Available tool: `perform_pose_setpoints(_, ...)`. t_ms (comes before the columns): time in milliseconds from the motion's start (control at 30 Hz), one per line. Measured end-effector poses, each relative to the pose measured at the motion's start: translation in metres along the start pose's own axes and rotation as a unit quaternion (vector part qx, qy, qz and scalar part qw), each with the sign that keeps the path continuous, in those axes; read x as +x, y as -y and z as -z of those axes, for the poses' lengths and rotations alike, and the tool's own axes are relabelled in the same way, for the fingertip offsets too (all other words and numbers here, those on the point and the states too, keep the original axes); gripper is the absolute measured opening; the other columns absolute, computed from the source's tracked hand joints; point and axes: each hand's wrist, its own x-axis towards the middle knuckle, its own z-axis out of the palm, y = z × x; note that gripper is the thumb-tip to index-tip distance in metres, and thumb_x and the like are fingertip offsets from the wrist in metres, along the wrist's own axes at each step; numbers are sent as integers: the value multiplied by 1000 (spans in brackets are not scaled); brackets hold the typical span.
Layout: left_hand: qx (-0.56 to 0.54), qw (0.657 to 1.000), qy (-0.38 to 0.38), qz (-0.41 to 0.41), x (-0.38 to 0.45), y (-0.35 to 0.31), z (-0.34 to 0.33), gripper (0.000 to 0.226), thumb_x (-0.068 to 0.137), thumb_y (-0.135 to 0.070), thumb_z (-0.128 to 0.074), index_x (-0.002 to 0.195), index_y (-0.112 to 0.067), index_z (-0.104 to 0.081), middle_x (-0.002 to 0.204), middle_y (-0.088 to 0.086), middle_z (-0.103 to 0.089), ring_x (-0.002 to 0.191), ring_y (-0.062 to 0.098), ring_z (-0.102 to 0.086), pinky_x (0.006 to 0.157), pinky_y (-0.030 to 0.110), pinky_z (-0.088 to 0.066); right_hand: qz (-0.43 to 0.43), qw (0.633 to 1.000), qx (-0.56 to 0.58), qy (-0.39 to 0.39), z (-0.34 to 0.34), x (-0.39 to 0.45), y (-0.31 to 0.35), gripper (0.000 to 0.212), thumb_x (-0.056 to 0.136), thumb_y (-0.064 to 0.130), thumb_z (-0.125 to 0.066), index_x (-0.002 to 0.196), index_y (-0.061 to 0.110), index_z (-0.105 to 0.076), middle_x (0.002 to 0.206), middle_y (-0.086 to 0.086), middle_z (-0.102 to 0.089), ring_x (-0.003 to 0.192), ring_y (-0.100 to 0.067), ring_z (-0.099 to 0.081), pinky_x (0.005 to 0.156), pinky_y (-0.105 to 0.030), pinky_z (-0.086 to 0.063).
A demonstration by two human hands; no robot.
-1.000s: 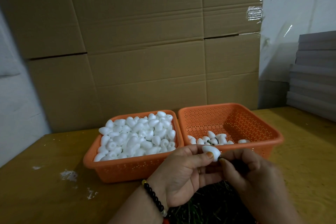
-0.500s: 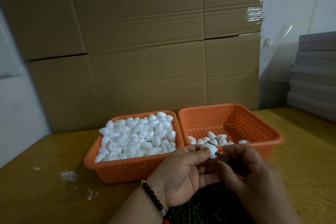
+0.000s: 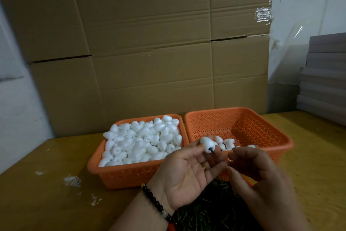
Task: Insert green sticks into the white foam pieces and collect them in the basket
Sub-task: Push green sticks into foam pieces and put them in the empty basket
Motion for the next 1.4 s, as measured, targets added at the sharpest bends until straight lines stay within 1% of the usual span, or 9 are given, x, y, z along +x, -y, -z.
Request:
perform_pose_setpoints(267, 38, 997, -36, -65, 4, -1, 5, 35, 70, -5, -67, 105, -6, -67, 88, 12, -66, 79, 25, -64, 80, 40, -57, 6, 1000, -6, -1, 1, -2, -1, 56, 63, 3, -84, 98, 38, -58, 89, 12, -71, 80, 6, -68, 76, -11, -51)
perform_pose_setpoints(400, 35, 992, -51, -106, 6, 0, 6, 36, 64, -2, -68, 99, -7, -59, 84, 12, -66, 76, 23, -65, 74, 38, -58, 11, 1000, -7, 10, 1, -1, 2, 44, 65, 21, -79, 99, 38, -57, 90, 14, -69, 84, 7, -66, 76, -6, -48)
perform_pose_setpoints(567, 132, 971, -60, -188, 7, 4, 7, 31, 63, 2, -70, 90, -11, -66, 85, 9, -69, 77, 19, -67, 75, 35, -58, 0, 1000, 15, 23, 1, 0, 3, 33, 67, 40, -69, 99, 37, -59, 92, 14, -70, 84, 2, -68, 78, -14, -52)
perform_pose_setpoints(667, 242, 935, -80, -247, 7, 8, 7, 30, 62, 1, -72, 83, -21, -73, 86, 4, -72, 84, 20, -65, 80, 35, -56, -1, 999, 16, 32, 0, 0, 5, 33, 68, 42, -66, 100, 36, -60, 94, 14, -70, 85, 1, -68, 78, -21, -54)
perform_pose_setpoints(767, 335, 895, -110, -274, 5, 12, 7, 32, 64, -4, -74, 89, -24, -73, 93, 5, -73, 90, 20, -67, 83, 38, -57, 8, 1000, -6, 22, 0, -1, 1, 40, 67, 26, -79, 100, 36, -60, 93, 16, -69, 83, 2, -68, 77, -19, -53)
perform_pose_setpoints(900, 491, 792, -175, -318, 6, 14, 10, 32, 71, -8, -80, 90, -32, -72, 102, 1, -68, 91, 13, -66, 81, 29, -56, 8, 999, -35, 25, 0, -3, -2, 64, 63, 6, -86, 108, 40, -56, 91, 20, -67, 80, 3, -67, 75, -14, -52)
perform_pose_setpoints(1033, 577, 723, -191, -329, 6, 12, 13, 33, 74, -15, -79, 89, -41, -67, 99, -12, -63, 89, 7, -63, 77, 18, -52, 20, 999, -37, 31, 1, -3, -1, 57, 63, 8, -86, 102, 41, -59, 96, 19, -66, 81, 3, -67, 75, -12, -51)
perform_pose_setpoints(1167, 514, 796, -195, -252, 8, 15, 13, 36, 78, -10, -75, 98, -39, -66, 99, -8, -65, 82, 17, -69, 68, 34, -60, 29, 999, -37, 27, 1, -3, -1, 59, 63, 6, -86, 101, 42, -58, 90, 19, -67, 80, 3, -66, 75, -14, -51)
perform_pose_setpoints(1400, 264, 933, -175, -169, 11, 14, 11, 38, 81, 11, -65, 112, -11, -65, 110, 17, -66, 80, 19, -71, 69, 25, -56, 52, 998, -38, 21, 1, -3, 1, 53, 67, 16, -85, 103, 43, -58, 88, 19, -67, 80, 1, -67, 74, -17, -53)
